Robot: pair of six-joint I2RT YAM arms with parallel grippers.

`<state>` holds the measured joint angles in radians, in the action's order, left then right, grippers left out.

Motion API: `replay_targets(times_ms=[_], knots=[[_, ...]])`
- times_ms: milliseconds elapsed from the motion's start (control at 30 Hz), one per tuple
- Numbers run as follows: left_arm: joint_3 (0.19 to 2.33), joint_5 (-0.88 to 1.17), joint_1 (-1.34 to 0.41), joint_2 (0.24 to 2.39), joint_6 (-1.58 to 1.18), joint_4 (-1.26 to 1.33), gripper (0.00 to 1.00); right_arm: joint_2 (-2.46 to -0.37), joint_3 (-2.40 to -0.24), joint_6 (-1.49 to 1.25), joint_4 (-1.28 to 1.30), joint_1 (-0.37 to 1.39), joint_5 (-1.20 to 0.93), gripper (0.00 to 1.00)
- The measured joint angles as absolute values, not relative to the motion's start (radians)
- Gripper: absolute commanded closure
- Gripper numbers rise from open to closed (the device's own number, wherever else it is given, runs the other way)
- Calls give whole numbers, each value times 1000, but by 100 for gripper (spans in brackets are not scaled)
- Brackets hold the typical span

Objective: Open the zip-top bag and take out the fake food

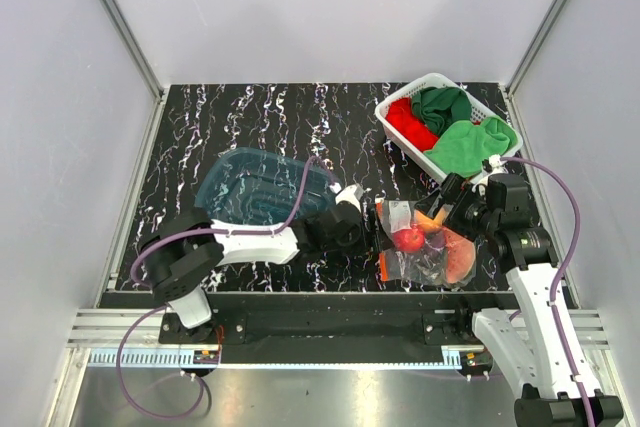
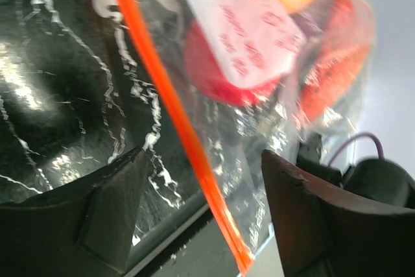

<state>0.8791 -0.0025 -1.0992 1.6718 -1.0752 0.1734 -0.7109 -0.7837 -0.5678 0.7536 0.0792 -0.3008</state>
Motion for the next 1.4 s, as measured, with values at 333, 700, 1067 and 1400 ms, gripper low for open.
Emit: replay_targets(times_ms=[333, 700, 1067, 1400], knots=[[900, -59, -1100, 1752, -1192, 222, 30, -688, -815, -554, 754, 79, -336, 0], [940, -7, -1082, 1854, -1190, 385, 100, -684, -820, -547, 754, 79, -348, 0], [1336, 81, -1053, 1821, -679, -44, 100, -805, -947, -509, 757, 79, -297, 0], [1430, 142, -1033, 1724, -302, -356, 100, -931, -1060, -623, 754, 78, -194, 0]])
